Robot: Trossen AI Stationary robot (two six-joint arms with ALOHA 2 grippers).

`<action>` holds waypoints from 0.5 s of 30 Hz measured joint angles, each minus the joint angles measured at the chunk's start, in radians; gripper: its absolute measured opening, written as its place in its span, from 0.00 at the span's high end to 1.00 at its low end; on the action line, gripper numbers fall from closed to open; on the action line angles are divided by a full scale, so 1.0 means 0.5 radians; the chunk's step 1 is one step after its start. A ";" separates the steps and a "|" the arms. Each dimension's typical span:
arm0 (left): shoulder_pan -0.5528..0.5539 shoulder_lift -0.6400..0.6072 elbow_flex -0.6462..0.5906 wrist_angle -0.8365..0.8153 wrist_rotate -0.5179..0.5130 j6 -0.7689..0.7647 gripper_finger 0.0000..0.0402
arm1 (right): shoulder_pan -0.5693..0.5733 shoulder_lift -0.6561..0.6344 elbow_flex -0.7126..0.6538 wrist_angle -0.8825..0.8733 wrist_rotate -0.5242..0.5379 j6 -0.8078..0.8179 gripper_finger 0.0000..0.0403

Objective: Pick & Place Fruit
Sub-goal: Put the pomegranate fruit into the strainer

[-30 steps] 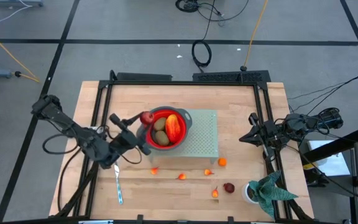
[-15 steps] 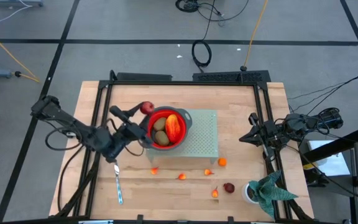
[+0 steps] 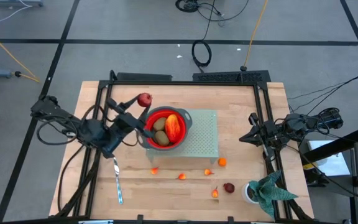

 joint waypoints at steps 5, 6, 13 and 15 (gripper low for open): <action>0.008 0.001 0.000 -0.396 0.253 -0.391 0.53 | 0.000 0.001 0.000 0.000 0.008 0.000 1.00; 0.019 0.001 0.000 -0.483 0.316 -0.489 0.53 | 0.000 0.001 0.000 0.000 0.007 0.001 1.00; 0.173 0.001 0.000 -1.008 0.795 -1.147 0.53 | 0.000 0.001 0.000 0.000 0.008 0.007 1.00; 0.238 0.001 0.000 -1.144 0.939 -1.284 0.53 | 0.000 0.000 0.000 0.000 0.008 0.007 1.00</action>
